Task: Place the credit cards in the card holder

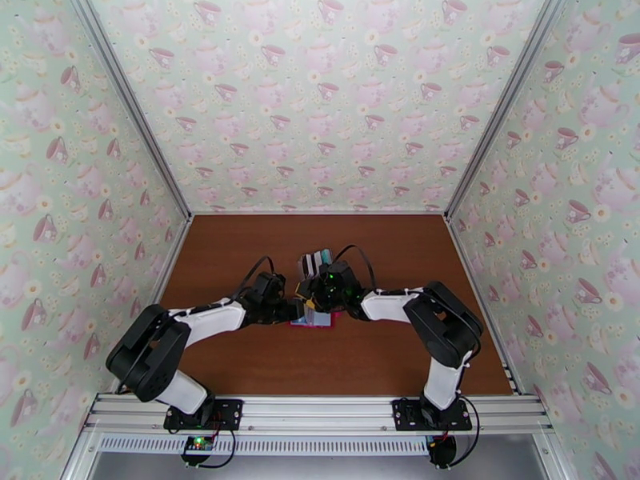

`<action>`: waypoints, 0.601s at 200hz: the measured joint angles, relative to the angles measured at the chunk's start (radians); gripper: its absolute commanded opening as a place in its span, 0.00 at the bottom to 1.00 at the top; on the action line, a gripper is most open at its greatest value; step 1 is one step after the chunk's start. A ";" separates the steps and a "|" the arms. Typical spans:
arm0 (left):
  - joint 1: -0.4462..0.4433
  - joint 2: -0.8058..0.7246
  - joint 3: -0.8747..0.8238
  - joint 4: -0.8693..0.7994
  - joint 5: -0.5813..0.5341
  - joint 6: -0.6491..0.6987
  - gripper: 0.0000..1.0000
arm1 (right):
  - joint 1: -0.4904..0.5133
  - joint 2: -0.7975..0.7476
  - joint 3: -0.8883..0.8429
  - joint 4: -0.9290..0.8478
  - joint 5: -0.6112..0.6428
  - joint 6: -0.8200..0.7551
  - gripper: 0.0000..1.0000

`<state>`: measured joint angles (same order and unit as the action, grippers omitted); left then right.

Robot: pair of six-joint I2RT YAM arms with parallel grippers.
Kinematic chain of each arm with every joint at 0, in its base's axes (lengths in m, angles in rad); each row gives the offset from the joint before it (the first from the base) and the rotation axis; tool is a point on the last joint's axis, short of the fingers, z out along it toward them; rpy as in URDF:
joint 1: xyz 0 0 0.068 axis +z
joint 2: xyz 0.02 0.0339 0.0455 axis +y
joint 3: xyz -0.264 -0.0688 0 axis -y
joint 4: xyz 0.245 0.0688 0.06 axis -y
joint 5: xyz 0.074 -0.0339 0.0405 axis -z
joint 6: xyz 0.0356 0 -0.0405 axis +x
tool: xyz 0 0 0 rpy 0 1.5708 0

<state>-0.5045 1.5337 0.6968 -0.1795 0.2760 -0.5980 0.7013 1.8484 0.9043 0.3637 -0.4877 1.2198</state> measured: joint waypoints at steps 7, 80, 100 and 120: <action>0.016 -0.016 -0.007 -0.024 0.000 0.004 0.79 | 0.000 0.006 0.000 0.006 -0.004 0.006 0.50; 0.074 -0.105 -0.066 -0.107 0.017 0.027 0.80 | 0.021 0.056 0.000 0.059 -0.022 0.037 0.50; 0.076 -0.105 -0.074 -0.089 0.024 0.026 0.79 | 0.024 0.079 0.000 0.069 -0.022 0.037 0.50; 0.076 -0.101 -0.079 -0.075 0.027 0.026 0.79 | 0.024 0.106 0.002 0.079 -0.022 0.037 0.50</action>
<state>-0.4286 1.4330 0.6178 -0.2546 0.3031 -0.5720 0.7254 1.9545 0.9066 0.4423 -0.5098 1.2564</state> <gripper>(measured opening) 0.790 0.504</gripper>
